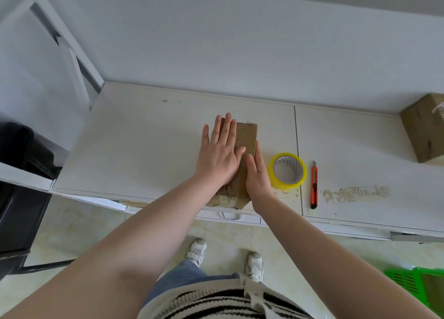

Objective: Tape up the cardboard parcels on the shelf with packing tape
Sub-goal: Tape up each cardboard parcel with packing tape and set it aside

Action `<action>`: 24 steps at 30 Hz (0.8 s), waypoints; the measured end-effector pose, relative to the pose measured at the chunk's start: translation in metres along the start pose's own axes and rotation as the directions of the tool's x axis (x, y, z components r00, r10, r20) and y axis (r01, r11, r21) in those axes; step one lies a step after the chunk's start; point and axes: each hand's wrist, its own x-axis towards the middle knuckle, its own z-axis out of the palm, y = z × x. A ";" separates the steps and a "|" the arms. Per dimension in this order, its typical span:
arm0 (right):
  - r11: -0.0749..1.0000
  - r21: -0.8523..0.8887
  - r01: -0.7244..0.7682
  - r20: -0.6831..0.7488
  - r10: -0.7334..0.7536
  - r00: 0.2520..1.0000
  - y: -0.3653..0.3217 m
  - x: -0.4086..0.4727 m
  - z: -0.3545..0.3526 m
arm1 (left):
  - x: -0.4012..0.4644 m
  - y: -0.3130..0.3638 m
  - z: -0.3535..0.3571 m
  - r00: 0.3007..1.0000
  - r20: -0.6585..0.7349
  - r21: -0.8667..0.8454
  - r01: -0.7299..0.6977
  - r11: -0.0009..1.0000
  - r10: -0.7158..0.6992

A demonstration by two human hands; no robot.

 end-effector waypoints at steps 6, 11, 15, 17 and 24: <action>0.995 0.089 -0.051 0.039 0.047 0.998 -0.003 -0.005 -0.002 | -0.001 0.000 -0.016 0.992 0.111 -0.059 0.061 0.996 -0.054; 0.935 0.287 -0.208 0.171 0.164 0.972 -0.011 -0.015 -0.013 | -0.016 0.015 -0.046 0.835 0.419 -0.328 0.506 0.798 -0.358; 0.968 0.236 -0.080 0.250 0.019 0.968 -0.014 -0.023 -0.039 | -0.024 0.026 -0.054 0.850 0.377 -0.513 0.523 0.681 -0.368; 0.988 0.153 -0.018 0.239 -0.019 0.971 -0.012 -0.027 -0.061 | -0.027 0.029 -0.055 0.869 0.333 -0.620 0.495 0.609 -0.366; 0.975 0.188 -0.120 0.117 0.099 0.988 -0.006 -0.049 -0.153 | -0.062 0.074 -0.049 0.974 0.226 -0.974 0.226 -0.016 -0.030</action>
